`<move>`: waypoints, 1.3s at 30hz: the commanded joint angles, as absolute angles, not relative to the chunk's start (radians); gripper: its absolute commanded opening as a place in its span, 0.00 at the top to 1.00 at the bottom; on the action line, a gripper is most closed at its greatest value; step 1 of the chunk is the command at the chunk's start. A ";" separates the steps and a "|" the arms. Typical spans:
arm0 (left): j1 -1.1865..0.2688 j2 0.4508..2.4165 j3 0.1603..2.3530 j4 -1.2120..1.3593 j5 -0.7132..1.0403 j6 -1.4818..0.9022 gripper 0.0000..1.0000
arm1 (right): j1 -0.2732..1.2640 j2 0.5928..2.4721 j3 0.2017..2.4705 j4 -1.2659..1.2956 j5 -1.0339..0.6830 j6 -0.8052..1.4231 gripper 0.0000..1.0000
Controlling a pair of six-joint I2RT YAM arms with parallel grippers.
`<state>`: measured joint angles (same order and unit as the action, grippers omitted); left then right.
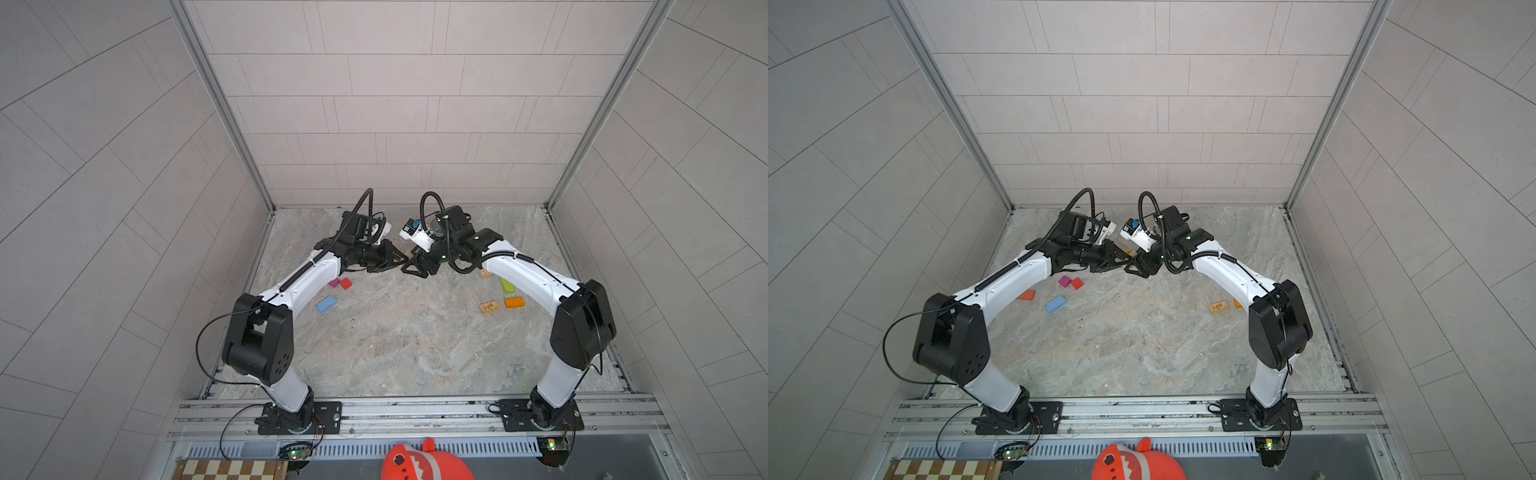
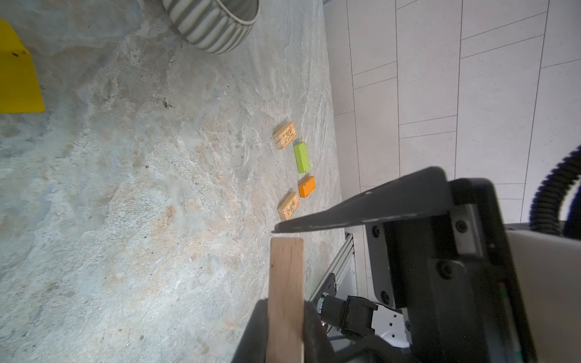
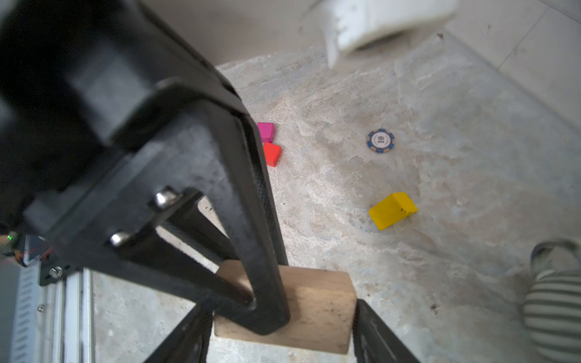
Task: Build the wood block tower
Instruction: 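Bring the block to the left gripper, close left gripper, open right gripper, then stand the block upright on the table with left gripper while right arm withdraws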
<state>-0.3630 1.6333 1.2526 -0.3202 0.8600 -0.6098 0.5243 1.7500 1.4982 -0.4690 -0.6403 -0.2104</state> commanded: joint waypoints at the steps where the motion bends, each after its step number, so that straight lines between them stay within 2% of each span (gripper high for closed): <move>1: -0.365 1.625 1.270 -0.343 0.826 -0.583 0.99 | 0.524 1.738 1.491 -0.458 -0.655 -0.226 0.16; 4: -0.374 1.609 1.274 -0.402 0.736 -0.539 1.00 | 0.517 1.717 1.468 -0.436 -0.650 -0.205 0.11; 7: -0.398 1.582 1.279 -0.473 0.574 -0.496 1.00 | 0.502 1.671 1.409 -0.376 -0.631 -0.146 0.04; 9: -0.425 1.561 1.277 -0.508 0.437 -0.479 1.00 | 0.487 1.627 1.341 -0.289 -0.601 -0.066 0.04; 14: -0.530 1.528 1.247 -0.524 0.090 -0.491 1.00 | 0.472 1.547 1.196 -0.189 -0.294 0.146 0.04; 17: -0.599 1.545 1.237 -0.520 -0.053 -0.528 1.00 | 0.463 1.511 1.123 -0.181 -0.132 0.280 0.05; 23: -0.700 1.653 1.235 -0.504 -0.214 -0.593 1.00 | 0.400 1.401 0.974 -0.183 0.090 0.450 0.04; 32: -0.774 1.788 1.199 -0.355 -0.331 -0.676 1.00 | 0.295 1.249 0.817 -0.178 0.134 0.496 0.04; 39: -0.779 1.869 1.211 -0.281 -0.331 -0.708 1.00 | 0.269 1.190 0.755 -0.127 0.123 0.524 0.04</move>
<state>-0.7757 1.8420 1.2015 -0.3222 -0.2989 -0.6804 0.2768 1.2209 0.7654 -0.1646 0.1066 0.4866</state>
